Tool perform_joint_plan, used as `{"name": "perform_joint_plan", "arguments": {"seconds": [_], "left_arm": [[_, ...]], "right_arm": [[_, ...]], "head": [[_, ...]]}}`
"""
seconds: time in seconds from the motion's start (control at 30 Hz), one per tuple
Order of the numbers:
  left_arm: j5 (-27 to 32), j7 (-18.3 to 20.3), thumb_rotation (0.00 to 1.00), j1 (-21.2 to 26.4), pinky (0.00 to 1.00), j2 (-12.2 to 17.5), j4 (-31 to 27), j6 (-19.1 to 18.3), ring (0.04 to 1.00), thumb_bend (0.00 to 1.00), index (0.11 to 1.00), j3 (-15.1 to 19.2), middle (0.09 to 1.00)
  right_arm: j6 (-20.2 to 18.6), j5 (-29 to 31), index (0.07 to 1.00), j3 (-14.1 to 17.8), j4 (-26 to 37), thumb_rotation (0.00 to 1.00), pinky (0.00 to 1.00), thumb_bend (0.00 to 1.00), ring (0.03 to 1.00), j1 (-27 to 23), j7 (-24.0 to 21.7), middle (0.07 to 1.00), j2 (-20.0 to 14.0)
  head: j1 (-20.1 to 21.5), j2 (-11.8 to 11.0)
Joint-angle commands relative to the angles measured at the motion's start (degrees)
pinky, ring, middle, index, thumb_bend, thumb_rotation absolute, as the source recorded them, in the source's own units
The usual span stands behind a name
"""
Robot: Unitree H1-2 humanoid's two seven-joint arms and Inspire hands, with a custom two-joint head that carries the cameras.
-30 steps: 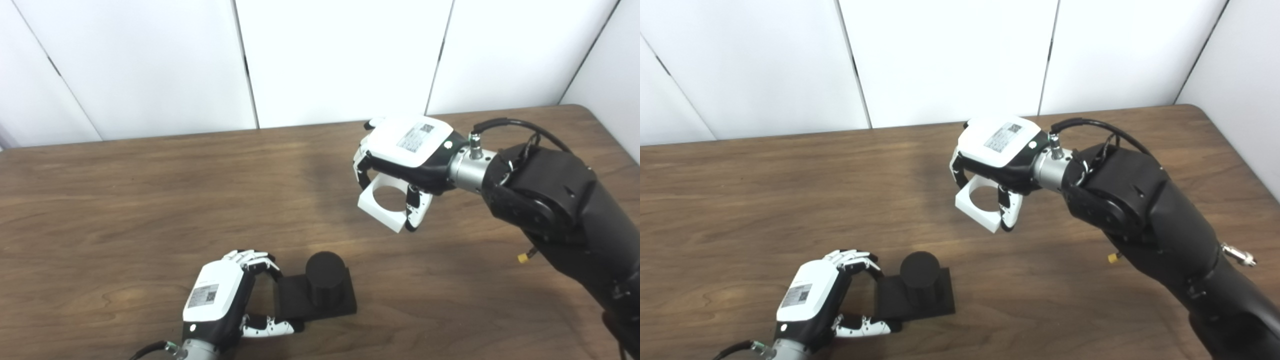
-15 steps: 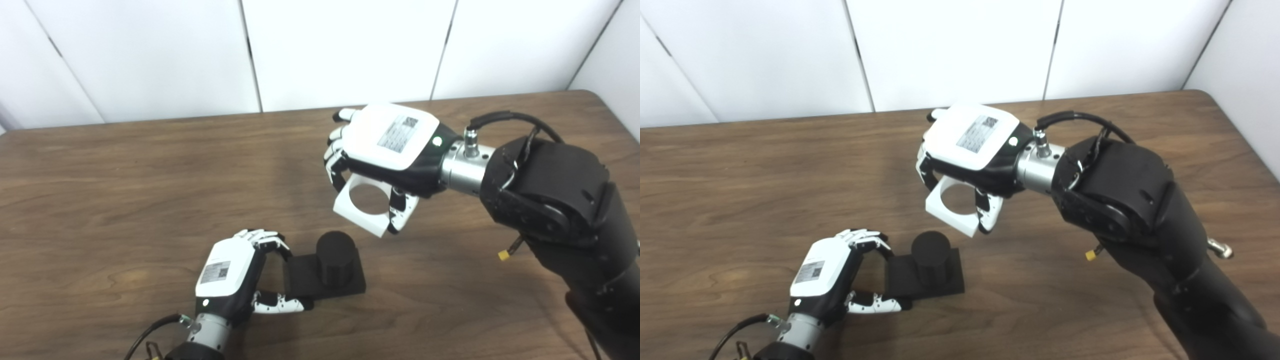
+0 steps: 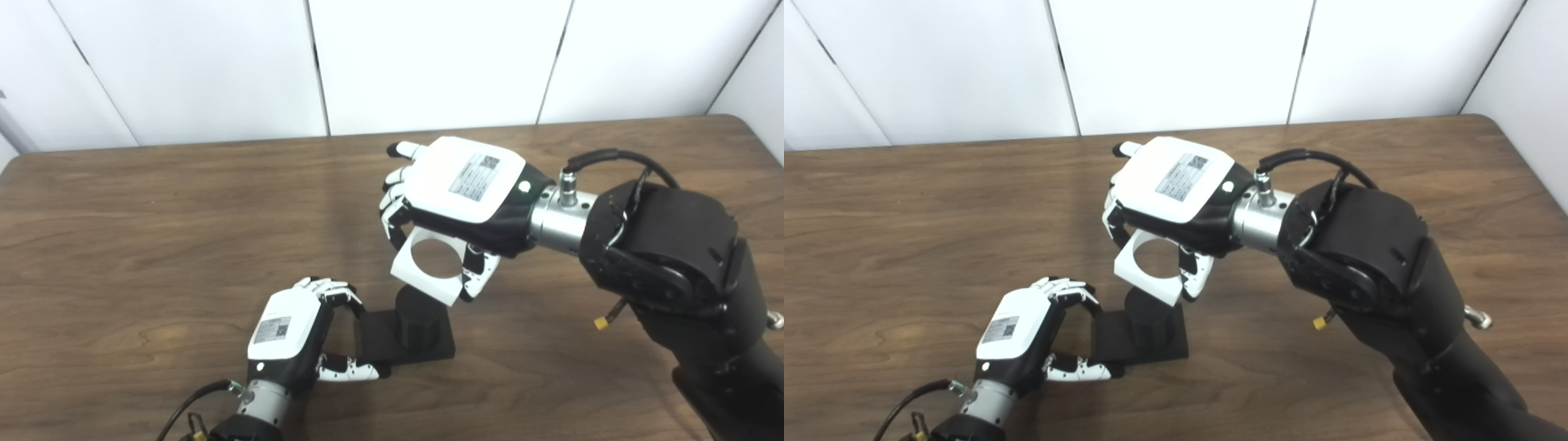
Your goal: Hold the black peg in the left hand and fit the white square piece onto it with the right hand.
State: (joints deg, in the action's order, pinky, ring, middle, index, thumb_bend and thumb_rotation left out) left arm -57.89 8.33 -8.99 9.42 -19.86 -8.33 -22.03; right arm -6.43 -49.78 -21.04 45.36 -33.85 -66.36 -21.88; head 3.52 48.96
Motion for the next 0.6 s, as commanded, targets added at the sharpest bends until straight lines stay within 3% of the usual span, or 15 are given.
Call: {"name": "perform_joint_plan", "arguments": {"seconds": [0.0, 0.57], "left_arm": [[-1.2, 2.3, 0.05, -0.2, 0.91, 0.2, 0.1, -0.4, 0.830, 0.52, 0.485, -0.8, 0.773], [-1.5, 3.0, 0.05, -0.5, 0.90, 0.3, -1.0, -0.7, 0.830, 0.52, 0.486, -0.7, 0.773]], "right_arm": [[0.5, -0.1, 0.483, 0.1, -0.4, 0.14, 1.00, 0.53, 0.865, -0.9, -0.1, 0.785, 0.4], [1.6, 0.0, 0.485, -1.2, -4.0, 0.14, 0.98, 0.52, 0.884, 4.8, 3.2, 0.804, 2.0]], "head": [[0.0, 0.1], [0.2, 0.8]]}}
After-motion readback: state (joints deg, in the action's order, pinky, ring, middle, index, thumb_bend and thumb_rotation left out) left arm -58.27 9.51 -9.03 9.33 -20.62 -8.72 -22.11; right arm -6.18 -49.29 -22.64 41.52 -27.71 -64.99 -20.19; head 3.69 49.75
